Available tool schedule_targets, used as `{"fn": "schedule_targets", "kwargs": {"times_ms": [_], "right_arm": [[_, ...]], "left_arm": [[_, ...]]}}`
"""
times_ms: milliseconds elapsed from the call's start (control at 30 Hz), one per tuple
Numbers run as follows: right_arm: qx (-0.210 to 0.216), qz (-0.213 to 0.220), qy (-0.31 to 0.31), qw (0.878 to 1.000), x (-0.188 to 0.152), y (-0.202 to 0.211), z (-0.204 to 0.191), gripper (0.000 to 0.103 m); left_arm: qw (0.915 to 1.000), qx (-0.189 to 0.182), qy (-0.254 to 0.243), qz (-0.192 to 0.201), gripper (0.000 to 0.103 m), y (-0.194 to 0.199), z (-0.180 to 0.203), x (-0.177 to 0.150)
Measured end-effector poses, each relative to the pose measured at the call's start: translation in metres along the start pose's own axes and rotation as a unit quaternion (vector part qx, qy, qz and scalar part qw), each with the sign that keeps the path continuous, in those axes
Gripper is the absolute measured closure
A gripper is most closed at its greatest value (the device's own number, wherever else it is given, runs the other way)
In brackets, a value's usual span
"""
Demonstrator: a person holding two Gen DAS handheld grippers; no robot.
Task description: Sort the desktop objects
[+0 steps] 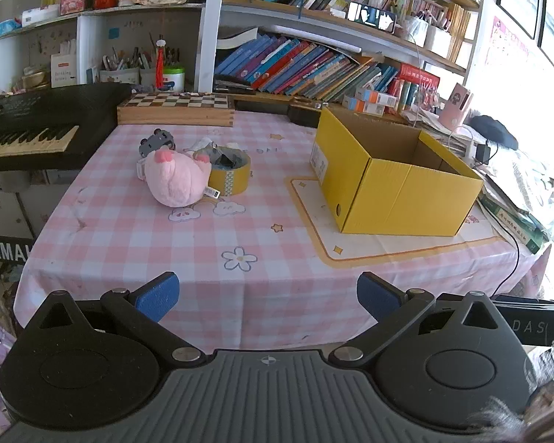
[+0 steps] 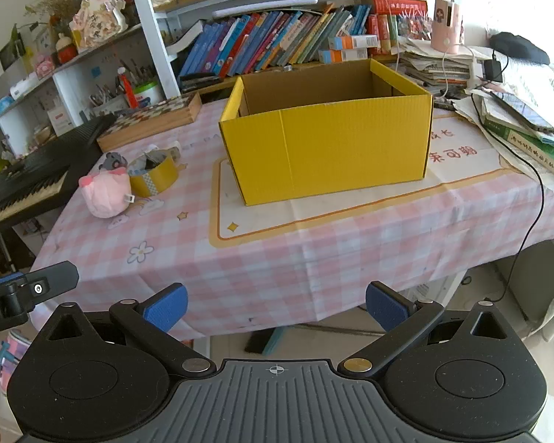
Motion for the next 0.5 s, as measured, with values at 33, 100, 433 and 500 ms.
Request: {"fn": "schedule_targets", "kwargs": {"times_ms": [33,100,433,500], "right_arm": [[0.000,0.000,0.000,1.000,0.0000,0.0000,0.0000,0.000],[0.000,0.000,0.000,1.000,-0.0001,-0.0001,-0.0002,0.000],[-0.001,-0.002,-0.004,1.000,-0.0017,0.0001,-0.0002,0.000],[-0.001,-0.003,-0.002,1.000,-0.0029,0.0008,-0.0009,0.000]], "left_arm": [[1.0000,0.000,0.000,0.000,0.000,0.0001,-0.0002,0.0003],[1.0000,0.001,0.001,0.000,0.000,0.0000,-0.0004,0.0007],[0.9999,-0.002,0.012,-0.011,0.000,-0.0009,-0.0055,-0.0022],[0.9999,-0.002,0.008,-0.011,0.000,-0.0001,-0.0051,-0.0029]]}}
Point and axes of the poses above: each gripper's, at about its wrist camera, not at the fingertips, and y roughly against the way its jaws point, z to its right, x to its top, the point moved 1 cm from there along -y, roughly the way its jaws point, and after that the axes turned 9 degrees about -y, right-handed, at the moved point
